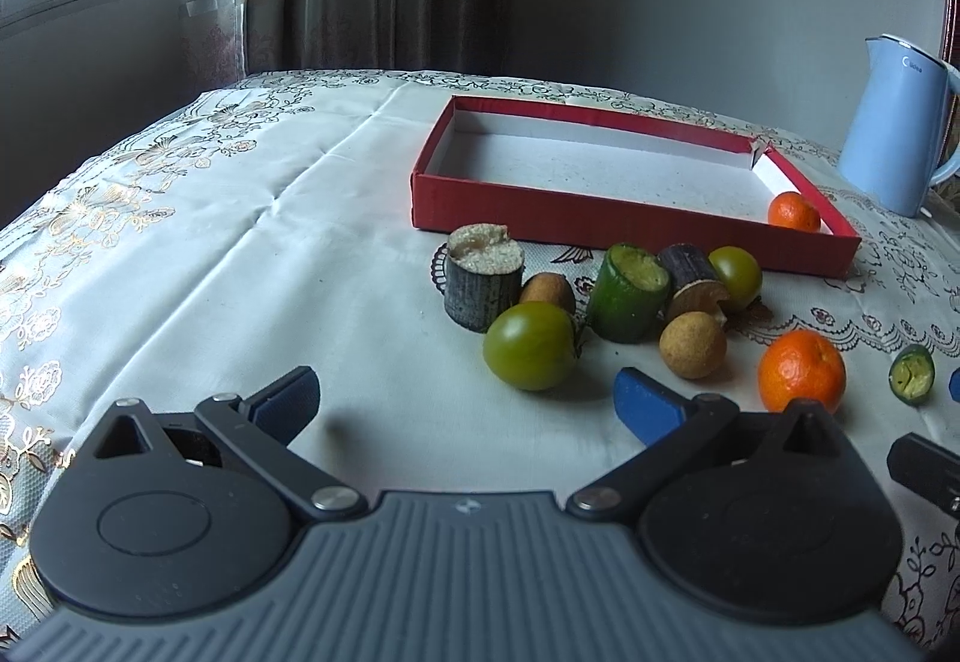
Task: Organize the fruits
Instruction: 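Grasp the green round fruit with the left gripper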
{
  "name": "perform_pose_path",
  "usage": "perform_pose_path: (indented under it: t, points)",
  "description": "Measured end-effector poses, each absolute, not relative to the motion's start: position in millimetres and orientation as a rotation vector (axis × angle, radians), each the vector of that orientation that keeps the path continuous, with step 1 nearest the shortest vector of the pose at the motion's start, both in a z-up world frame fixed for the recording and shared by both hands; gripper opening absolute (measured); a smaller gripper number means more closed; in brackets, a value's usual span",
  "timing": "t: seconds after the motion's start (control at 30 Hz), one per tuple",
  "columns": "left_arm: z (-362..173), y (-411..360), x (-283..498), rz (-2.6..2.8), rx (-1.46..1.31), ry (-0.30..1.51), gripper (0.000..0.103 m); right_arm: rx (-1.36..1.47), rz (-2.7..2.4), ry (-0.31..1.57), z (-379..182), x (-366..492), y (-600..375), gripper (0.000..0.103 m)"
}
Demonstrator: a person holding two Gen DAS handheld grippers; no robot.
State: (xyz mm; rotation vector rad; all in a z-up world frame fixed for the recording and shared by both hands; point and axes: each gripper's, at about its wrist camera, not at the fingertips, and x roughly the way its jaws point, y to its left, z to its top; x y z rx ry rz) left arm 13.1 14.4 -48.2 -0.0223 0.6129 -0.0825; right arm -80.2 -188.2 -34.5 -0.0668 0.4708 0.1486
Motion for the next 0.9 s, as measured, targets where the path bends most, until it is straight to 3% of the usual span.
perform_pose_path:
  t: [0.4,0.5,0.57,0.9]
  points:
    - [-38,-3,35,-0.071,0.063,0.622,0.102,-0.043,0.140,0.471,-34,-79,-192,0.084]
    - [-43,-2,40,-0.044,0.070,0.642,0.082,-0.026,0.137,0.470,-34,-79,-195,0.084]
    - [-45,-1,40,-0.049,0.066,0.650,0.079,-0.015,0.136,0.473,-34,-78,-196,0.084]
    - [-43,-7,33,-0.135,0.038,0.653,0.032,-0.006,0.131,0.478,-34,-77,-198,0.084]
